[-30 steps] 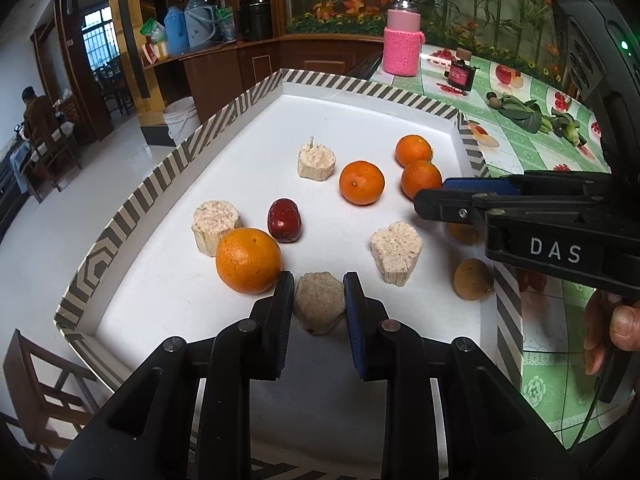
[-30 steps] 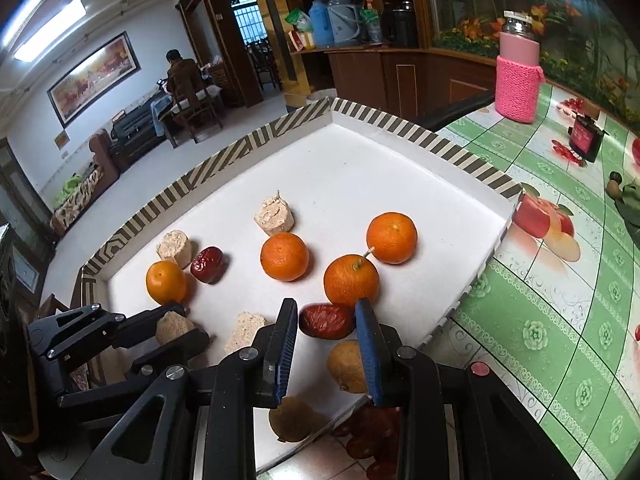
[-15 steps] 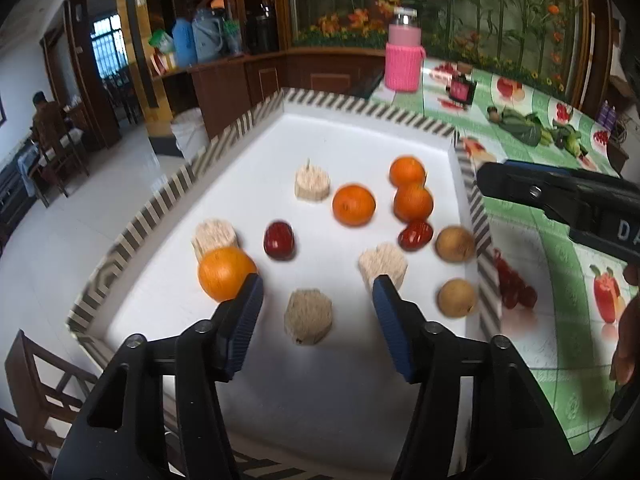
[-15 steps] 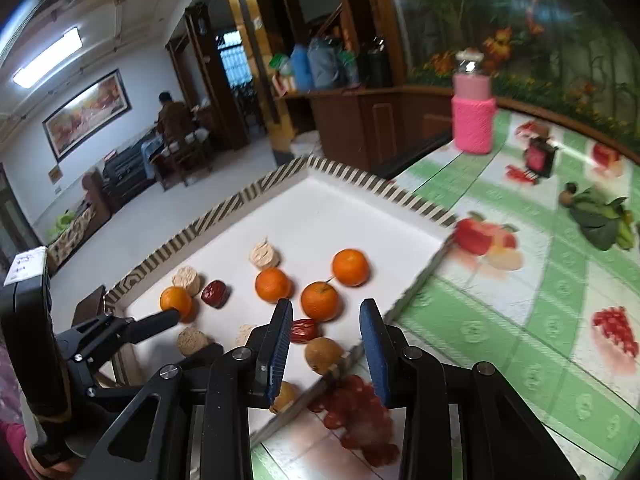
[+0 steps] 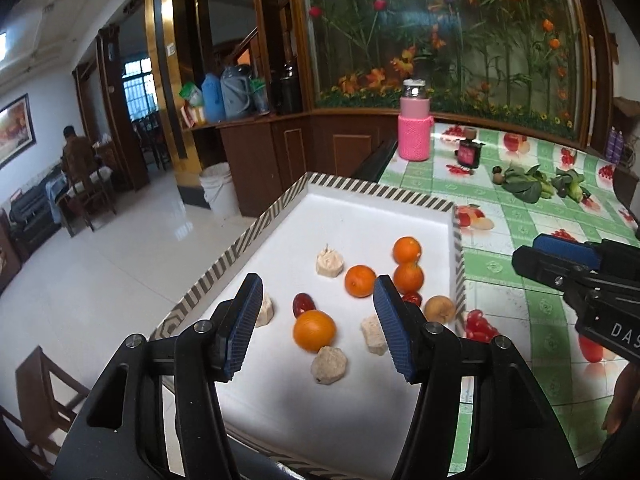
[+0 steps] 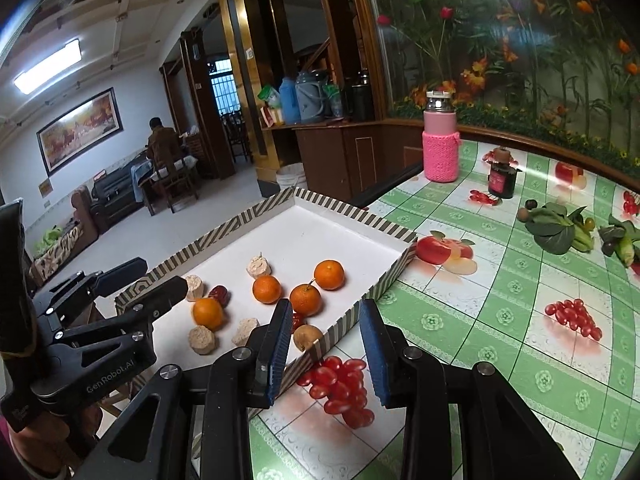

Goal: Organize fruits

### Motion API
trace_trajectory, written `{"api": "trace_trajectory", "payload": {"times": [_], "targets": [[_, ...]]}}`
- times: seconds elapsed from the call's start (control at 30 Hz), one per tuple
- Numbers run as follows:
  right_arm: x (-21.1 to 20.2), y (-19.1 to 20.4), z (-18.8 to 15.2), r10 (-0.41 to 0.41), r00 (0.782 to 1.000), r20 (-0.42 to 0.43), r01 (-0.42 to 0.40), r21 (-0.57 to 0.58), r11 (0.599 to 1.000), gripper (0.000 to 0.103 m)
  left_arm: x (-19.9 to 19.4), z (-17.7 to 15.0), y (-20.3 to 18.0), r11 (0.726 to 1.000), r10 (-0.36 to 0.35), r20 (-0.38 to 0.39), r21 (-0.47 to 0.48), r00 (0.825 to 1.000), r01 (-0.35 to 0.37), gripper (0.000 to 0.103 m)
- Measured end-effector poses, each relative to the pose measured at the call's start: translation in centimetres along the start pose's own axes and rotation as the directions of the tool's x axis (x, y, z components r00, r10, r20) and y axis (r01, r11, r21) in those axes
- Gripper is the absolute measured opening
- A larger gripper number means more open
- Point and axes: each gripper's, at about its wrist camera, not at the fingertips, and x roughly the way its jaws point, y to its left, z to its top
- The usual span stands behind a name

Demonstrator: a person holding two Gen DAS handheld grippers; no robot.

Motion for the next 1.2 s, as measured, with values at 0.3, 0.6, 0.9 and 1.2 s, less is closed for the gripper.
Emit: {"api": "trace_trajectory", "payload": {"times": [0.3,0.6,0.9,1.2], "targets": [[-0.6,0.3,-0.5,-0.002,1.000,0.004,0.002,-0.013,1.000,0.033,-0.3,0.1,0.2,1.000,-0.018,-0.022,-0.024,1.000,0.017,0.058],[-0.2,0.9,-0.9,0.003,1.000,-0.010,-0.003,-0.023,1.000,0.033,-0.5,0.1,0.5,1.000,-0.015,-0.018,-0.021,1.000,0.015,0.058],[0.8,1.5,-1.3,0.007,0.999,-0.040,-0.009,-0.036,0.999,0.033,-0.3,0.1,0.7,1.000,-0.012,-0.023,-0.027,1.000,0.012,0.058],[1.1,1.4,-1.4,0.011,0.999,-0.048,-0.013,-0.032,0.999,0.033,0.1,-0.2,0.6,1.000,-0.012,-0.032,-0.029,0.999,0.011,0.058]]}}
